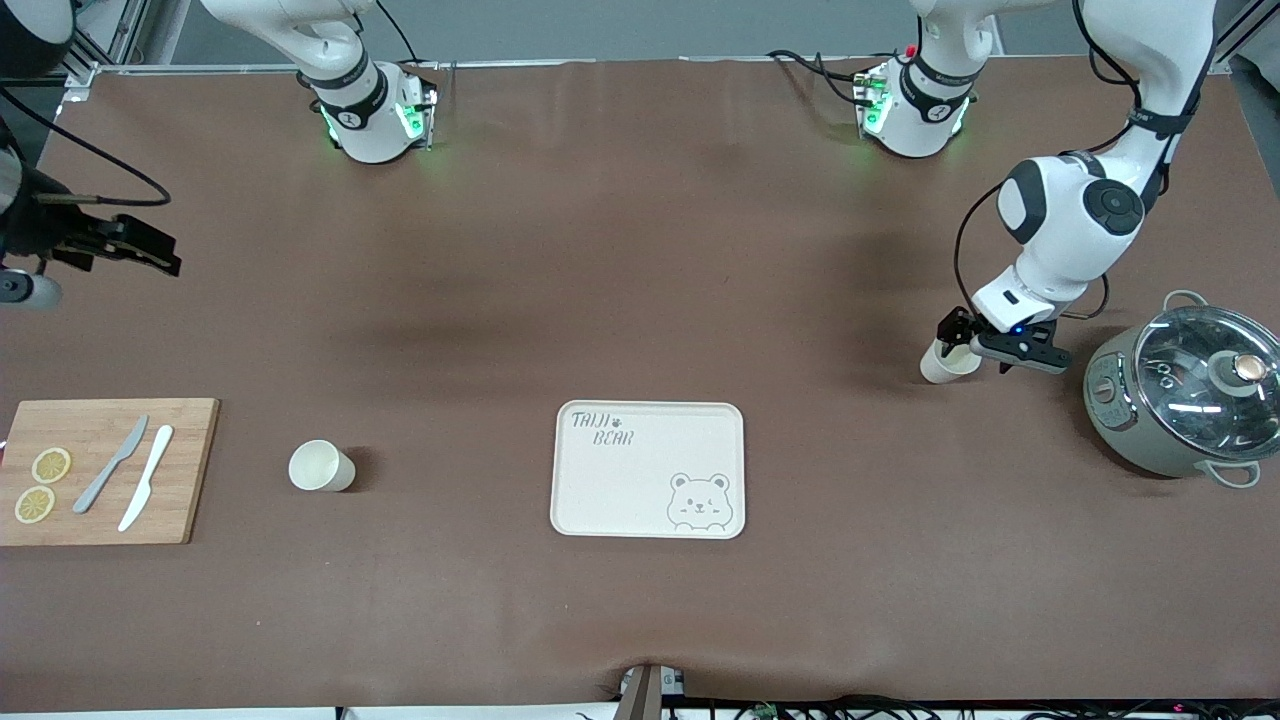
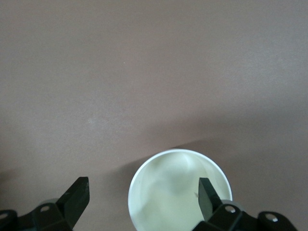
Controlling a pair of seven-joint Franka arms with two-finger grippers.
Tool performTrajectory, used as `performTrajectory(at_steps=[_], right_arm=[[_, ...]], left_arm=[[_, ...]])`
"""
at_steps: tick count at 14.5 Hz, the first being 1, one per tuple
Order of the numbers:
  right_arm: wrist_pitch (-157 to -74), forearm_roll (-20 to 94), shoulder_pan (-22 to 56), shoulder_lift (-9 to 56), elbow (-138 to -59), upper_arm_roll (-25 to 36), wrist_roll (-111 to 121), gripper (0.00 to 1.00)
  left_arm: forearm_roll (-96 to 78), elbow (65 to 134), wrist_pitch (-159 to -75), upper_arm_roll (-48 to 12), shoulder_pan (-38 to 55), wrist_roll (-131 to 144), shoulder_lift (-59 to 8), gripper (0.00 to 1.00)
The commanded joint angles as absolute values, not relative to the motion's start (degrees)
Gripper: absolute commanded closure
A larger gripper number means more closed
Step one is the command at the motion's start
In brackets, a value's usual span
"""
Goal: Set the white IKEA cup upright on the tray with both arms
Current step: 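Grasp the cup with the left gripper while the right gripper reaches the other cup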
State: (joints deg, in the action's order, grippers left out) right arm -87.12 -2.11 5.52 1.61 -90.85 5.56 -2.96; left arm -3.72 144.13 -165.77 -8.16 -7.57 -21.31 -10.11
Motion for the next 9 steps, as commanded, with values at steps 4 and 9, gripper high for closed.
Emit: performTrajectory(at_steps=[4, 9], right_arm=[[-100.08, -2.03, 4.66, 9.91, -90.88, 5.8, 7.9, 0.0], [-108.1, 1.04, 2.65, 19.67, -90.79, 5.71, 9.92, 0.0]], left_arm=[[-5.1, 143.44, -166.9, -8.61, -7.91, -21.8, -11.51, 0.0], [-5.1, 143.17, -166.99, -8.61, -8.09, -21.88, -12.39, 0.0]])
